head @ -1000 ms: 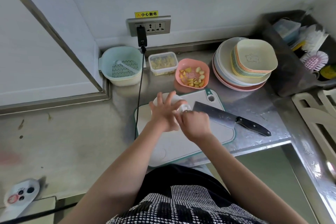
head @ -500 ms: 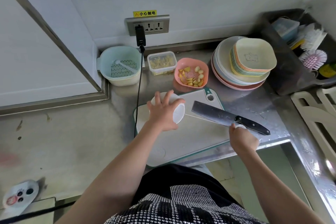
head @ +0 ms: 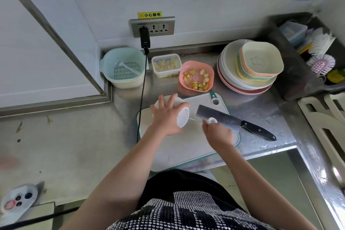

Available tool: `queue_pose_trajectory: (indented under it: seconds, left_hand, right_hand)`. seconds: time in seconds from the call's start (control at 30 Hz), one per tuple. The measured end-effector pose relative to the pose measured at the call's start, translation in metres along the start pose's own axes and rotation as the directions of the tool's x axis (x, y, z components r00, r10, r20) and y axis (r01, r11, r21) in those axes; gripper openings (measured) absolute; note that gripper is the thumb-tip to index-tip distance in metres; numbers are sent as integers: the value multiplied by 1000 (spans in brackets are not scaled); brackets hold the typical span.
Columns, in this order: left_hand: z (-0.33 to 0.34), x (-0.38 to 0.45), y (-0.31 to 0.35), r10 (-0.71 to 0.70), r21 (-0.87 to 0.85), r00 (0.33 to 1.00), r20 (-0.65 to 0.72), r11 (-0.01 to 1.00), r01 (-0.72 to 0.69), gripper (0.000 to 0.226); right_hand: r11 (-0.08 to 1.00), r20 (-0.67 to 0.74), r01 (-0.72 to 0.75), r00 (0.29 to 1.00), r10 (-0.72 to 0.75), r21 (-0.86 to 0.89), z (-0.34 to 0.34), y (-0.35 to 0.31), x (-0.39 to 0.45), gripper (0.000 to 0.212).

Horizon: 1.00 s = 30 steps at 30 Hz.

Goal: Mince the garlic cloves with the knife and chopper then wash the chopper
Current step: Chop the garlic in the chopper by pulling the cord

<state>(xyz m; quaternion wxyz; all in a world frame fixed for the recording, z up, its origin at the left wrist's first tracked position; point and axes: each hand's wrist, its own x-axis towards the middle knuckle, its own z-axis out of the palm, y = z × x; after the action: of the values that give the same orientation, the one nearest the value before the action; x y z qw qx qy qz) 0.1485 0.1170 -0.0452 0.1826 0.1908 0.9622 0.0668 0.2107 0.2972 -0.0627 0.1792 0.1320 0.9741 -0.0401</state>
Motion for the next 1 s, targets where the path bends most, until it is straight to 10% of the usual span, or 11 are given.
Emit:
queue_pose_trajectory:
  seconds: [0.17,0.33,0.67,1.0]
  left_hand:
    - [0,1,-1,6,2,1000,3,1000,-6,93]
    - [-1,0,2,4,-10,1000,25,1000,-4,93]
    - [0,1,1,9,-16,1000,-1,1000,-9,86]
    - [2,1,1,4,-14,1000,-12,1000,-4,93]
  right_hand:
    - [942,97,-337,937,334,8,17,76,-14,60]
    - [925,114,-379,920,374,19,0,76,-7,64]
    - [984,-3,161,987,-161,81,-25,-64,-2,51]
    - [938,109,-339,937,331,66,16,68,-15,56]
